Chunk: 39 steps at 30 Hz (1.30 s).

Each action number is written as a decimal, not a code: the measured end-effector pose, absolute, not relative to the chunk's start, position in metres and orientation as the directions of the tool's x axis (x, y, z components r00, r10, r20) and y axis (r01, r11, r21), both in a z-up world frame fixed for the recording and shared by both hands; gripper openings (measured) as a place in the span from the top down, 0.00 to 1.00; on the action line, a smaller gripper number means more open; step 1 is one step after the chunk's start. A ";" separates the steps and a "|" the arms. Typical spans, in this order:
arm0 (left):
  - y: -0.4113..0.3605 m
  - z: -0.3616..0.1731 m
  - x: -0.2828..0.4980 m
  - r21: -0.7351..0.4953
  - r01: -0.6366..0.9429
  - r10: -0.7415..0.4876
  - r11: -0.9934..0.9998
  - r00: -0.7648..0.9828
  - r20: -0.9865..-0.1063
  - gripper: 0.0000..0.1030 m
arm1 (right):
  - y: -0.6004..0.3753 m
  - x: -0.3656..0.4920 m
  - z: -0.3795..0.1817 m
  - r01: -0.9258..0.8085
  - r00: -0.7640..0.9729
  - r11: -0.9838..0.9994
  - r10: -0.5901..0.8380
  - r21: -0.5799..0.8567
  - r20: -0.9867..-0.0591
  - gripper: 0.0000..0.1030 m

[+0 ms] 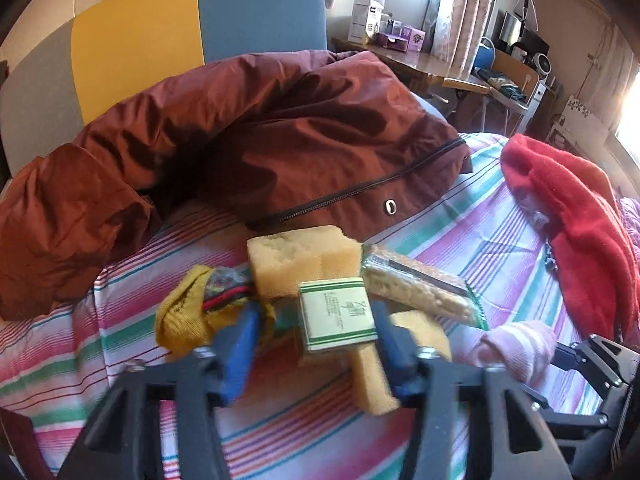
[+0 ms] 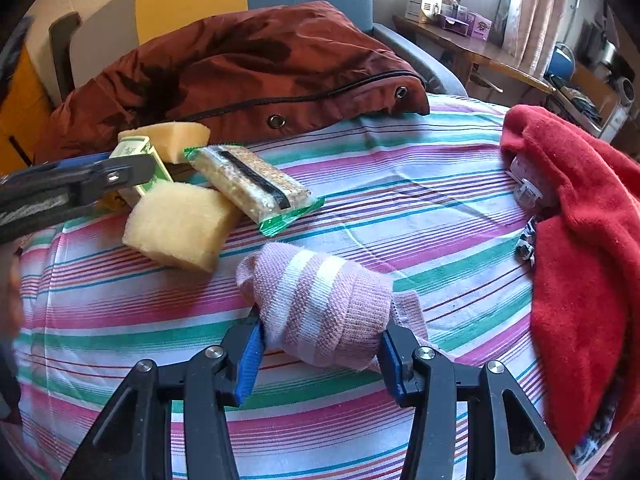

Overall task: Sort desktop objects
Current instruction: 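Grasp the pink rolled sock with the right gripper while the left gripper grasps a small green-white box, then carry the pink sock and green-white box over the gold tray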

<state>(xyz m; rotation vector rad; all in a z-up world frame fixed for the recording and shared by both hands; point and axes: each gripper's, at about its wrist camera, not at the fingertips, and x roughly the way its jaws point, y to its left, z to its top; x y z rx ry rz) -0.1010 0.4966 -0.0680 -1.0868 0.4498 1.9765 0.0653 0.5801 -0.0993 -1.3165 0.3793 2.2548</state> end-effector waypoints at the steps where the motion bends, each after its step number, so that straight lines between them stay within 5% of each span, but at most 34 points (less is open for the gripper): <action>1: 0.496 -0.069 -0.102 -0.091 -0.803 0.501 -0.588 -0.274 -0.821 0.70 | 0.579 0.065 -0.099 -0.543 -0.407 -0.839 0.284 -0.020 -0.868 0.51; 20: 0.381 -0.029 -0.058 -0.153 -0.753 0.568 -0.640 -0.329 -0.754 0.71 | 0.565 0.069 -0.084 -0.497 -0.472 -0.866 0.321 -0.052 -0.821 0.51; 39: 0.228 0.001 -0.038 -0.142 -0.610 0.504 -0.780 -0.478 -0.719 0.71 | 0.481 0.067 -0.039 -0.349 -0.629 -0.936 0.194 0.050 -0.753 0.51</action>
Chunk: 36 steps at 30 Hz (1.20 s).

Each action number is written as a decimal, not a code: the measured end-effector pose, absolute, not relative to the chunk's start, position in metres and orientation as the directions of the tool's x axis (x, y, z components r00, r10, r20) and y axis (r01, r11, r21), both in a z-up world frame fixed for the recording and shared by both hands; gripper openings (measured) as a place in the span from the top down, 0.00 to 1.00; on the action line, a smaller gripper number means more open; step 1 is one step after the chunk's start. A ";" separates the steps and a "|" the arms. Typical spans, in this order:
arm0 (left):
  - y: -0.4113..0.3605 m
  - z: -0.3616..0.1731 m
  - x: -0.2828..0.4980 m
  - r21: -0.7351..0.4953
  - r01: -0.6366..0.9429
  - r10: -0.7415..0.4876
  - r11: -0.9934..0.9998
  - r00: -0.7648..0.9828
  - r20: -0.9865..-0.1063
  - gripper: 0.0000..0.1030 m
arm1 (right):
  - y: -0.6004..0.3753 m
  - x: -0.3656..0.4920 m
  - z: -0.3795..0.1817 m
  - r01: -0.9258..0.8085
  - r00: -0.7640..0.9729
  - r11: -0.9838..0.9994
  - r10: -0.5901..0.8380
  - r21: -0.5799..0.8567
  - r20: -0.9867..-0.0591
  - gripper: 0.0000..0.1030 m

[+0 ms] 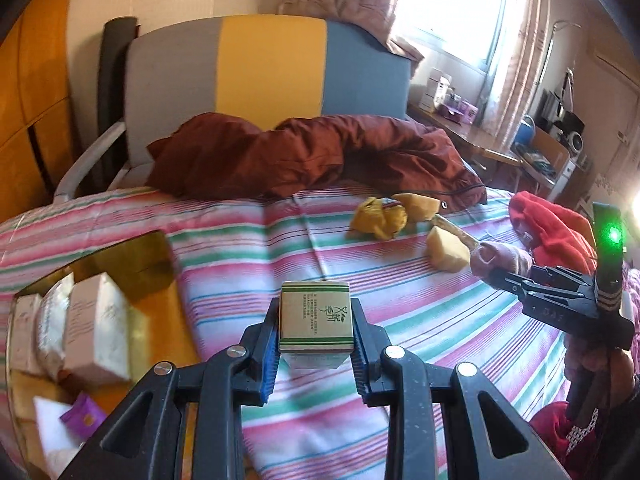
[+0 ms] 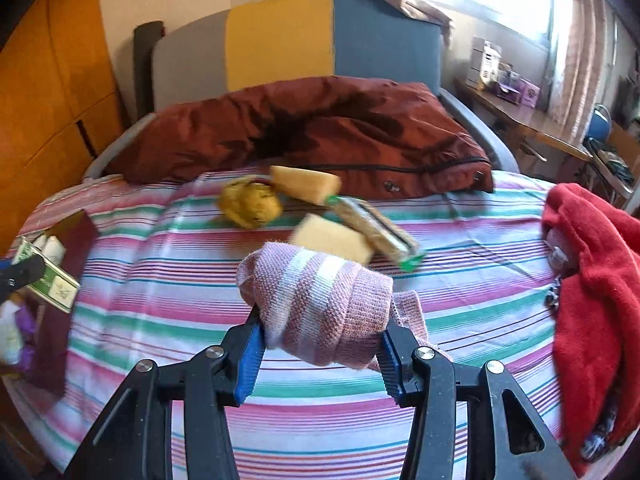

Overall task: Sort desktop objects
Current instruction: 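Carry the pink sock and green-white box over the gold tray, then open both grippers to drop the pink sock and green-white box into the tray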

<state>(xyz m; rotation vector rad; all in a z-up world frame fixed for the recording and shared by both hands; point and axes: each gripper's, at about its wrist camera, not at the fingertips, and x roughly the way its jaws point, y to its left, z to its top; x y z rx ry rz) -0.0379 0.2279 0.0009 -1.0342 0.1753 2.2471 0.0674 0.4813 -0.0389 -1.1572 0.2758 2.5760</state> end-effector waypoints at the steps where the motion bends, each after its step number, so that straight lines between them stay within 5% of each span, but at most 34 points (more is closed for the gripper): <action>1: 0.218 0.001 -0.036 -0.142 -0.601 0.501 -0.787 -0.486 -0.716 0.71 | 0.473 0.067 -0.037 -0.336 -0.635 -0.940 0.181 0.057 -0.751 0.51; 22: 0.044 -0.006 -0.050 -0.301 -0.337 0.448 -0.892 -0.583 -0.678 0.71 | 0.261 -0.024 0.004 0.075 -0.676 -0.962 -0.243 0.262 -0.696 0.51; 28: 0.024 -0.011 -0.071 -0.376 -0.265 0.458 -0.888 -0.581 -0.673 0.49 | 0.242 -0.059 -0.005 0.078 -0.637 -0.912 -0.356 0.403 -0.684 0.31; 36: 0.004 -0.014 -0.069 -0.387 -0.204 0.426 -0.899 -0.604 -0.673 0.48 | 0.239 -0.051 -0.027 0.052 -0.593 -0.907 -0.365 0.418 -0.718 0.28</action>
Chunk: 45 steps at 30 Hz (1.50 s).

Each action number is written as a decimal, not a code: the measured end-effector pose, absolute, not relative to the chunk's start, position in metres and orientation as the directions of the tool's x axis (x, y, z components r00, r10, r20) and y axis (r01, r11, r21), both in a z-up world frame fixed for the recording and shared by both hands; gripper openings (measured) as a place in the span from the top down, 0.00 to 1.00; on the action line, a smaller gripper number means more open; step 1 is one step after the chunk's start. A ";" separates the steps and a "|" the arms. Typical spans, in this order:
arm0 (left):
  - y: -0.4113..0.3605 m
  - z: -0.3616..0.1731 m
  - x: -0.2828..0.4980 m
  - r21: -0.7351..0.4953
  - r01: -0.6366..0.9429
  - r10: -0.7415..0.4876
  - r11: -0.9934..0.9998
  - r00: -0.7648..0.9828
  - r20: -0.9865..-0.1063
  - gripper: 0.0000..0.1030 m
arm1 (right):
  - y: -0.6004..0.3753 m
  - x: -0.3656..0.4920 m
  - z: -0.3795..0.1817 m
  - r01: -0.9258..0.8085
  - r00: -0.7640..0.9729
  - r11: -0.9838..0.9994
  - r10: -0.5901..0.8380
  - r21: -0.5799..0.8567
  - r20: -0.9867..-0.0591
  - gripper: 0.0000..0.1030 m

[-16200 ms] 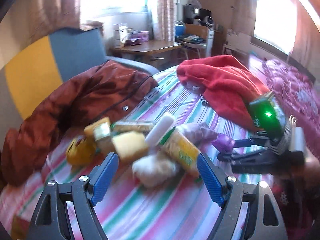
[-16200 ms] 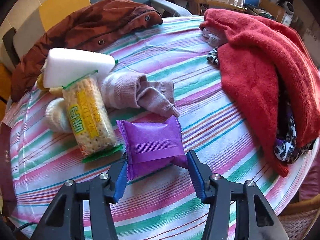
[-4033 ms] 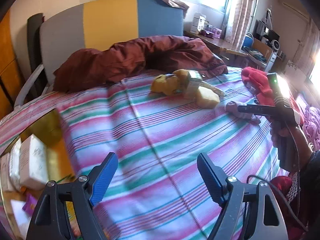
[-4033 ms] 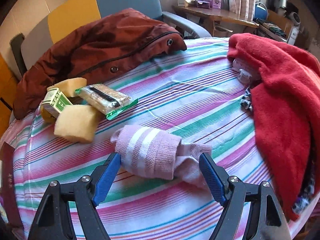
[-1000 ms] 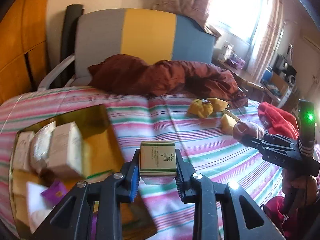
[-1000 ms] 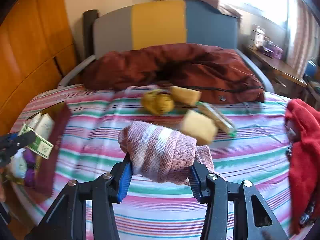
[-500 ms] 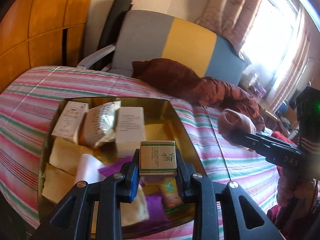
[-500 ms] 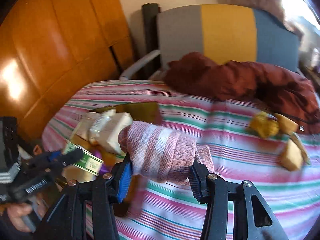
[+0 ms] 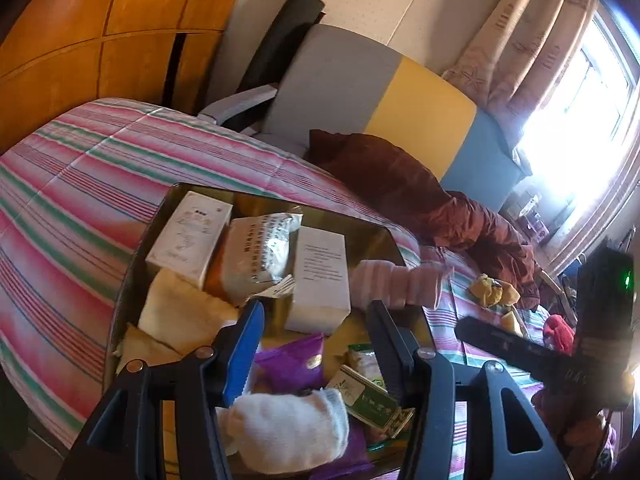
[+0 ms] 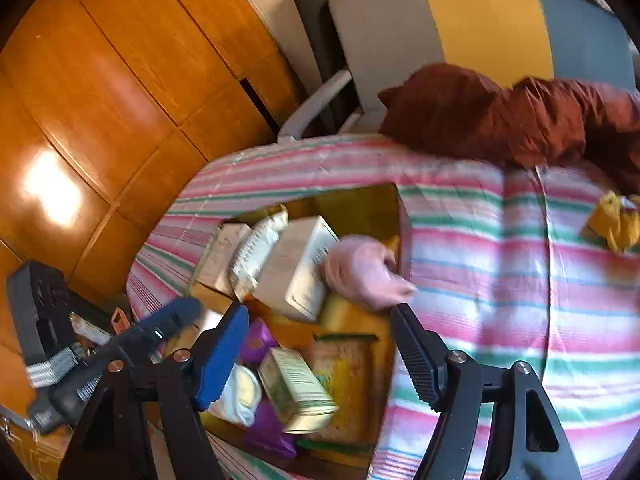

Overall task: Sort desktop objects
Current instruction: 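Open both grippers to drop the pink sock and green-white box into the tray, then move both grippers back toward the yellow sock and sponges on the bed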

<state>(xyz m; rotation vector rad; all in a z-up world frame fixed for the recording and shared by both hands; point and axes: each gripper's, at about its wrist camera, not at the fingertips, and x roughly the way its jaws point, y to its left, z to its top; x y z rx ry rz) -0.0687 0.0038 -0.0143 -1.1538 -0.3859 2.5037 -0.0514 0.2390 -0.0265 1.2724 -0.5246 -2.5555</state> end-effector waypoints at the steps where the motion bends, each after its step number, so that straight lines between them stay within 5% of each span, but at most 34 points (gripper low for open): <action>1: 0.003 -0.014 -0.067 -0.383 -0.203 0.423 -0.901 -0.605 -0.674 0.48 | 0.242 -0.047 -0.030 0.043 -0.588 -0.908 -0.360 0.416 -0.724 0.28; 22: 0.069 -0.002 -0.013 -0.141 -0.367 0.353 -0.919 -0.613 -0.706 0.47 | 0.297 0.034 -0.053 -0.097 -0.591 -0.946 -0.196 0.309 -0.783 0.23; 45: 0.106 -0.002 0.010 -0.031 -0.460 0.339 -0.887 -0.604 -0.721 0.46 | 0.353 0.056 -0.047 -0.189 -0.593 -0.963 -0.045 0.194 -0.804 0.23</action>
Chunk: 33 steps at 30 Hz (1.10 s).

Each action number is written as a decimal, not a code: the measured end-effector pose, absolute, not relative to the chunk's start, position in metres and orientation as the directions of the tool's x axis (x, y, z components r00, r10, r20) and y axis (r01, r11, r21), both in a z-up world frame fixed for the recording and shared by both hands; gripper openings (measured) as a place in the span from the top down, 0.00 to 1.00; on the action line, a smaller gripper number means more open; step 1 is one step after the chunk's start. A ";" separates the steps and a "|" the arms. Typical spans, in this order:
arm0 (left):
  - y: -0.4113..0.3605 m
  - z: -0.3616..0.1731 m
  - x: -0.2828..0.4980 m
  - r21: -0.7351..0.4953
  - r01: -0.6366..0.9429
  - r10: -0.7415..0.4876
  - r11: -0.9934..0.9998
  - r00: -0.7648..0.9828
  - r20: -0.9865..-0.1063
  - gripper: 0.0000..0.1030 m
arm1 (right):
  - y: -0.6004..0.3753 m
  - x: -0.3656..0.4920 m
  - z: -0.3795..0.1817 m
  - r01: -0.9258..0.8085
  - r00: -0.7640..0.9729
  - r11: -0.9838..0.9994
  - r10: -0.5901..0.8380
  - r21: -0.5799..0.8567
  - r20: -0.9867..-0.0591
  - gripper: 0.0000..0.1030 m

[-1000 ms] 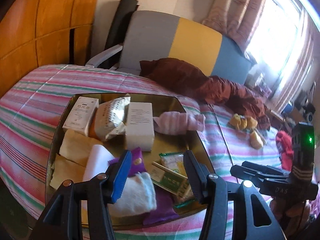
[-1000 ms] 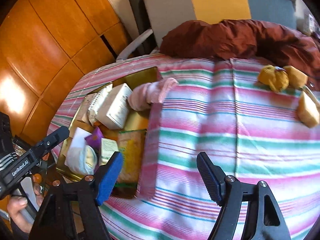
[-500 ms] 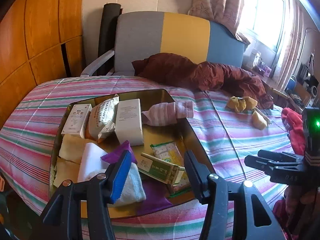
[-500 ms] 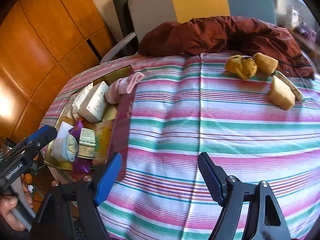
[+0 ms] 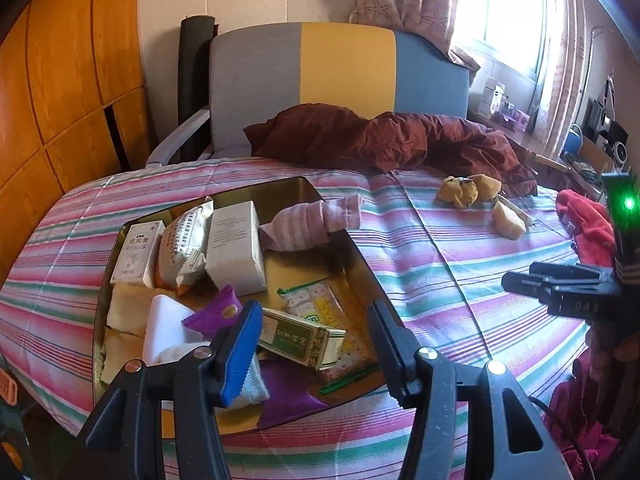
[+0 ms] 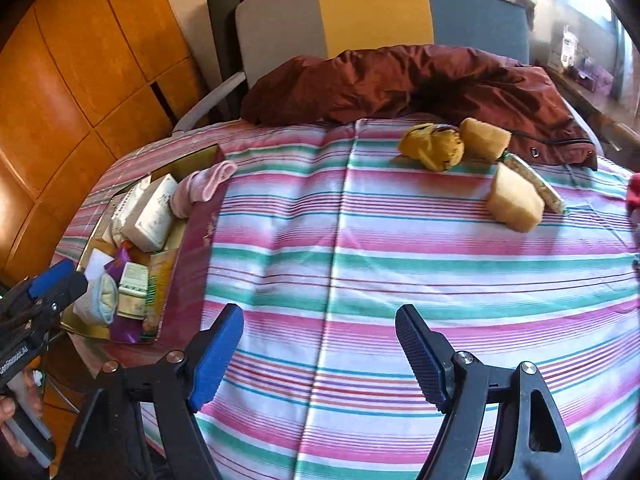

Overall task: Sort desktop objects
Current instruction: 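Move both grippers back toward the yellow sock and sponges on the bed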

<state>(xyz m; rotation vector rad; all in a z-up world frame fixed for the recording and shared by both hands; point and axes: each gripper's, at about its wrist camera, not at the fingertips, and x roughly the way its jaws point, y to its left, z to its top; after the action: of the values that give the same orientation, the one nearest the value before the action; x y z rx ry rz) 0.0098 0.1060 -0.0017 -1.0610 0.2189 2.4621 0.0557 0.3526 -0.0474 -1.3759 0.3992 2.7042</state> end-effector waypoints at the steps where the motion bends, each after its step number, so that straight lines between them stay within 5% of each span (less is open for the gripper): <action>1: 0.108 -0.002 0.010 -0.028 -0.465 0.339 -0.885 -0.603 -0.722 0.46 | 0.356 0.056 -0.047 -0.194 -0.593 -0.962 -0.039 0.190 -0.804 0.23; 33: 0.196 -0.019 0.002 -0.043 -0.623 0.416 -0.781 -0.468 -0.779 0.46 | 0.526 0.059 -0.075 -0.529 -0.546 -0.813 0.109 0.241 -0.831 0.23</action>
<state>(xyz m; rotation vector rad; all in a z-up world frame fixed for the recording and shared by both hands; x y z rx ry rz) 0.0024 0.1962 -0.0190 -1.0969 0.3302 2.2430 0.0587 0.5264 -0.0750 -1.2310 0.6754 2.3784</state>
